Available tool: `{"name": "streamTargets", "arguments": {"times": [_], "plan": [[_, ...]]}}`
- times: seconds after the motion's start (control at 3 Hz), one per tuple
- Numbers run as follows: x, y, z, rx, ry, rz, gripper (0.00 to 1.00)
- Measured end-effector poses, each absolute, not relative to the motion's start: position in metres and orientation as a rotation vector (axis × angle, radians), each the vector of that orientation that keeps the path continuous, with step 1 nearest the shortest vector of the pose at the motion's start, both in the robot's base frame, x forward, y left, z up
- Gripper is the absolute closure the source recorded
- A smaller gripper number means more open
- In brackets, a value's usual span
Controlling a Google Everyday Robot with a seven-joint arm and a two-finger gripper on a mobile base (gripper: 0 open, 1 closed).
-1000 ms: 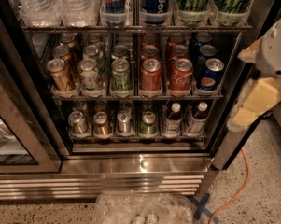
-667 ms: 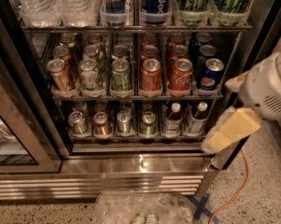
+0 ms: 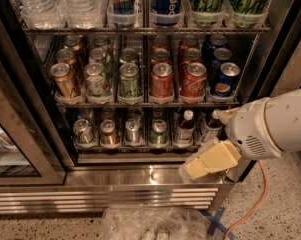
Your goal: Pick orange can from bottom shelf of fridge
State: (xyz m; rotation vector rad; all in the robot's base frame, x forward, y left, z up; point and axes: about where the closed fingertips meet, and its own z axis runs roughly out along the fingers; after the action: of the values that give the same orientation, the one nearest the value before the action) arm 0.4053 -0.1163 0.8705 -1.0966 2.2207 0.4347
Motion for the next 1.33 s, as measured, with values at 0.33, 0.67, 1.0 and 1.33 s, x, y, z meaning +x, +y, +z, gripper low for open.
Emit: {"name": "streamTargets", "arguments": {"times": [0.33, 0.67, 1.0, 1.33], "plan": [[0.407, -0.117, 0.873, -1.101, 2.217, 0.429, 0.0], [0.413, -0.078, 0.845, -1.057, 2.154, 0.556, 0.0], [0.403, -0.023, 0.787, -0.973, 2.115, 0.734, 0.0], [0.385, 0.001, 0.744, -0.829, 2.098, 0.793, 0.0]]}}
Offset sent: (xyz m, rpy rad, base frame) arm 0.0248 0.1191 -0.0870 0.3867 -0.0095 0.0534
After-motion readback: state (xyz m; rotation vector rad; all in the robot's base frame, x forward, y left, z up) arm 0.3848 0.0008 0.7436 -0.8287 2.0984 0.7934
